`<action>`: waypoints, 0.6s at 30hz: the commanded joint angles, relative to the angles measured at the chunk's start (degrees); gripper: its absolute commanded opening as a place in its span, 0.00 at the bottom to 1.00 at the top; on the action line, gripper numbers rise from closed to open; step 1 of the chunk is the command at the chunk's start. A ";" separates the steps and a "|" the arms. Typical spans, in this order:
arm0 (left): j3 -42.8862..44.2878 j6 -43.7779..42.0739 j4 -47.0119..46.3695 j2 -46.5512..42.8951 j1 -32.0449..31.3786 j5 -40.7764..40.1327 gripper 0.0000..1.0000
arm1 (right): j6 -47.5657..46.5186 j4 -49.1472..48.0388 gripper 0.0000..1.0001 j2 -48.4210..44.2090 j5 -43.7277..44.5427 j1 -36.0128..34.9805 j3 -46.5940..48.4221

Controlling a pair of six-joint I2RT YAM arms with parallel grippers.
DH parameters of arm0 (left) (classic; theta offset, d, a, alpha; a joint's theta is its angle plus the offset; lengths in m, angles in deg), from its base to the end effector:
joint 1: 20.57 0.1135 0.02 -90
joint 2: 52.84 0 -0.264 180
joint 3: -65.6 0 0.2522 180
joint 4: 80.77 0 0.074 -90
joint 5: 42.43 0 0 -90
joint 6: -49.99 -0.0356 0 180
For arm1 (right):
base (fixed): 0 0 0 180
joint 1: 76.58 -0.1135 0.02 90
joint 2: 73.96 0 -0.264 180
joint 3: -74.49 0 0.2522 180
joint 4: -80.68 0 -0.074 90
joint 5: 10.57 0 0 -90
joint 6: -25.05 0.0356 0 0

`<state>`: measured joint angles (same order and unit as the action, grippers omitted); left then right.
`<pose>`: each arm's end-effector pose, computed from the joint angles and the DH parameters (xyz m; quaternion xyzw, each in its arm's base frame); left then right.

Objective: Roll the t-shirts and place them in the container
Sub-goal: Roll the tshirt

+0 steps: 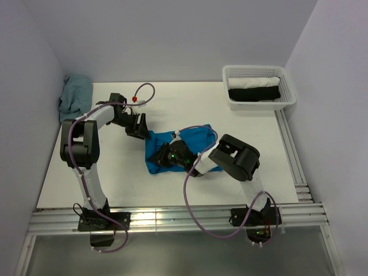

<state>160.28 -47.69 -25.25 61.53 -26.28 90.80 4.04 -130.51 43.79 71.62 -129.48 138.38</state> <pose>0.3875 -0.0633 0.1724 0.1546 0.9101 -0.3632 0.1259 0.2329 0.3160 0.1014 0.0788 0.8275 0.5110 0.2190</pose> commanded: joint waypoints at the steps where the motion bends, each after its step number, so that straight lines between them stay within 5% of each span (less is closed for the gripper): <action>1: -1.91 1.44 -6.85 -1.70 -0.08 3.45 0.62 | 5.27 -9.36 0.24 -0.15 -2.65 0.70 -3.81; 11: -0.68 5.13 -8.54 0.07 -3.68 -4.36 0.53 | 5.10 -6.65 0.30 -1.47 -2.21 1.05 -5.30; 18: 2.74 7.24 -5.11 0.33 -7.82 -15.44 0.00 | 1.85 4.22 0.44 -6.47 0.78 0.96 -5.57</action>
<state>160.24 -41.44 -31.11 62.07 -32.49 82.29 8.37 -133.77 41.70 70.66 -128.67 133.55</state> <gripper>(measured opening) 0.066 0.419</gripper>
